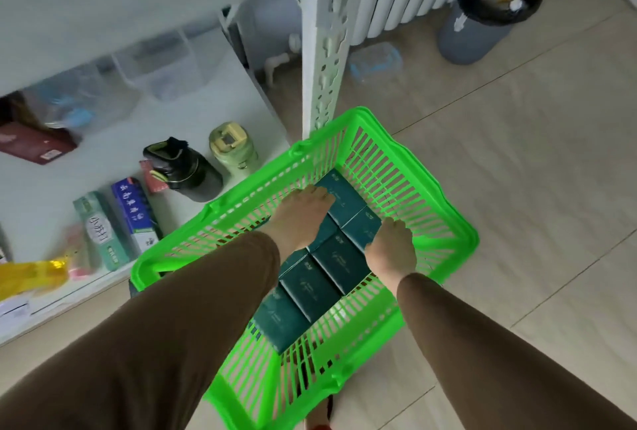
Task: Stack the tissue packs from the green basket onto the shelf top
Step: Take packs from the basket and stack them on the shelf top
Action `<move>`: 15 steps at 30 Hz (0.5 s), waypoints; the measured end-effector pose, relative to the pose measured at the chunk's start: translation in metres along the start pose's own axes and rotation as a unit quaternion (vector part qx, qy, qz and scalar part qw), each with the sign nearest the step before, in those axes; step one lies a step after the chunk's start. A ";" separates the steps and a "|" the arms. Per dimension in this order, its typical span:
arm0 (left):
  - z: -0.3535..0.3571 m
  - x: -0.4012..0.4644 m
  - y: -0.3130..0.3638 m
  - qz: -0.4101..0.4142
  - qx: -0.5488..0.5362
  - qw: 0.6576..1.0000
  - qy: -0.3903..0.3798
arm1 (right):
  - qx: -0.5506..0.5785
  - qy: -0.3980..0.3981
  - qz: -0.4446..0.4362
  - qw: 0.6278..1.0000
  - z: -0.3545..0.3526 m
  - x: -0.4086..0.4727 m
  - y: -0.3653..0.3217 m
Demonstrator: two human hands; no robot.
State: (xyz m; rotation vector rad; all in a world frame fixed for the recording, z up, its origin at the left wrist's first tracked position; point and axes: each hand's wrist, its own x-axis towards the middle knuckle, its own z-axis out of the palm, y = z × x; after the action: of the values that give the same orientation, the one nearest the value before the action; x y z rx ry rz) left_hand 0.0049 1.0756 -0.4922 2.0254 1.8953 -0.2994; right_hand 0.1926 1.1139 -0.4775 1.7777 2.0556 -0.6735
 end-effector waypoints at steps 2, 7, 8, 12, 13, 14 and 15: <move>0.006 0.031 0.003 0.013 0.024 0.999 0.016 | -0.017 0.003 0.011 1.000 0.011 0.015 0.004; 0.024 0.077 0.010 0.048 0.099 0.993 0.048 | -0.051 0.000 0.045 0.998 0.036 0.030 0.007; 0.029 0.082 0.010 0.053 0.112 0.991 0.048 | -0.055 0.005 0.049 0.997 0.039 0.031 0.007; 0.039 0.096 0.008 0.072 0.145 0.986 0.030 | -0.063 0.027 0.050 0.996 0.047 0.039 0.006; 0.040 0.098 0.008 0.074 0.145 0.986 0.023 | -0.069 0.031 0.048 0.996 0.049 0.040 0.005; 0.041 0.100 0.007 0.077 0.146 0.986 0.015 | -0.079 0.033 0.045 0.995 0.050 0.041 0.005; 0.041 0.101 0.007 0.083 0.147 0.986 0.008 | -0.089 0.033 0.045 0.994 0.051 0.042 0.004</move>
State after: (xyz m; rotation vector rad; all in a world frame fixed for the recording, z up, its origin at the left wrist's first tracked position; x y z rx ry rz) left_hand 0.0233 1.1521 -0.5679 2.3663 1.7611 -0.5478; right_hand 0.1874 1.1209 -0.5437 1.7989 1.9936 -0.3970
